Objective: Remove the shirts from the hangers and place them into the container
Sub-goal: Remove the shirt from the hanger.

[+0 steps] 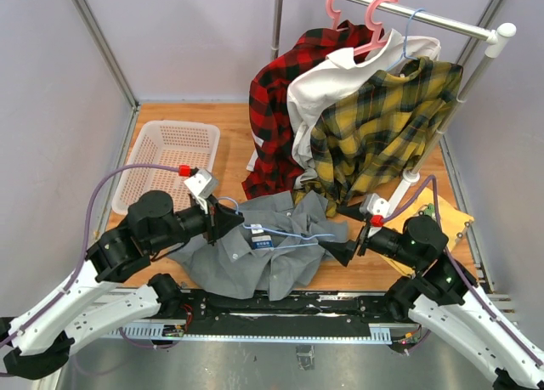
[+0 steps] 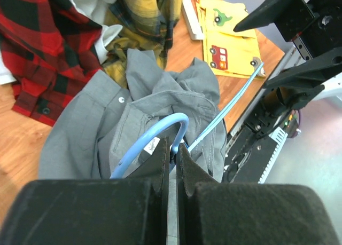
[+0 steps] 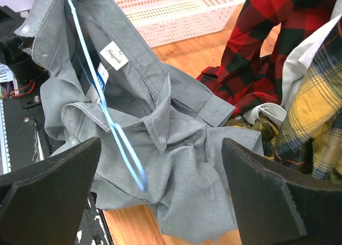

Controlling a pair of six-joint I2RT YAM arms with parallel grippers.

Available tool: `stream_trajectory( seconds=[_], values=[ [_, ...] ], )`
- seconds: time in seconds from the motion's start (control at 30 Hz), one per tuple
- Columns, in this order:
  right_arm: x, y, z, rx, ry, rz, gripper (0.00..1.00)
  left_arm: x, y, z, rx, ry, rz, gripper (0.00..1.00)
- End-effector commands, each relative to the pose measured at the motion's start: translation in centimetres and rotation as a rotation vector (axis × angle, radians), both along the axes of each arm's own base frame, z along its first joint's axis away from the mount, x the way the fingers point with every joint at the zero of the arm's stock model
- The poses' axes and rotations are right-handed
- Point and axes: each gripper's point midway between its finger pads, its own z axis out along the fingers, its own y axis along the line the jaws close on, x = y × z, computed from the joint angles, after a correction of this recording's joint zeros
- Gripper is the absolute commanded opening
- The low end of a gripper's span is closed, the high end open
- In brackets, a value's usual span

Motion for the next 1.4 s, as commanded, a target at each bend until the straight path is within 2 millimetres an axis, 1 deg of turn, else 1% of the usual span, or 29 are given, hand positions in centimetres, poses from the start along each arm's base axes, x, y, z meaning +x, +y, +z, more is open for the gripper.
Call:
stream_trajectory(
  seconds=[0.0,0.1,0.2,0.3,0.47,0.6,0.7,0.77,0.83,0.93,1.0,1.03,1.17,1.2,1.27,1.37],
  values=[
    [-0.7,0.5,-0.2,-0.006,-0.035,0.071,0.96,-1.0,-1.2,0.3,-0.017,0.024,-0.083,0.0],
    [-2.0,2.0,-0.5,-0.001,0.024,0.182,0.96,-1.5,-1.1,0.1,-0.022,0.027,-0.103,0.0],
    [-2.6,3.3,-0.8,-0.014,0.125,0.259,0.95,-1.5,-0.8,0.3,-0.034,0.006,-0.095,0.0],
    [-3.0,4.2,-1.4,-0.051,0.246,0.3,0.93,-1.6,-0.6,0.7,-0.031,-0.008,-0.099,0.0],
    [-3.6,5.4,-2.6,-0.089,0.297,0.351,0.92,-1.7,0.1,1.1,-0.019,-0.03,-0.088,0.0],
    [-4.7,6.2,-3.6,-0.133,0.336,0.403,0.87,-2.0,-0.4,1.8,-0.023,-0.074,-0.135,0.01],
    [-5.5,6.5,-3.8,-0.17,0.312,0.436,0.85,-2.3,-0.8,2.2,-0.012,-0.074,-0.172,0.0],
    [-5.8,6.8,-3.8,-0.174,0.287,0.458,0.84,-2.2,-0.7,2.5,-0.014,-0.07,-0.158,0.01],
    [-6.1,6.9,-3.7,-0.175,0.281,0.475,0.81,-2.2,-0.5,2.6,-0.025,-0.065,-0.147,0.0],
    [-6.2,7.0,-3.7,-0.178,0.289,0.482,0.73,-2.4,-0.4,2.2,-0.026,-0.046,-0.143,0.01],
    [-6.0,7.1,-3.8,-0.182,0.289,0.473,0.69,-2.2,-0.4,1.7,-0.021,-0.036,-0.129,0.0],
    [-6.1,7.2,-3.8,-0.181,0.293,0.477,0.66,-2.1,-0.4,1.5,-0.021,-0.03,-0.128,0.01],
    [-6.8,7.2,-3.9,-0.184,0.308,0.509,0.57,-2.5,-1.1,0.9,-0.024,0.008,-0.155,0.01],
    [-6.8,7.1,-3.8,-0.186,0.305,0.509,0.57,-2.4,-1.2,0.8,-0.021,0.015,-0.153,0.0],
    [-6.7,6.8,-3.8,-0.197,0.296,0.493,0.62,-2.2,-1.2,0.7,-0.01,0.019,-0.147,0.0],
    [-6.9,6.6,-3.5,-0.182,0.27,0.506,0.64,-2.1,-1.1,1.1,-0.008,0.014,-0.143,0.0]
  ],
)
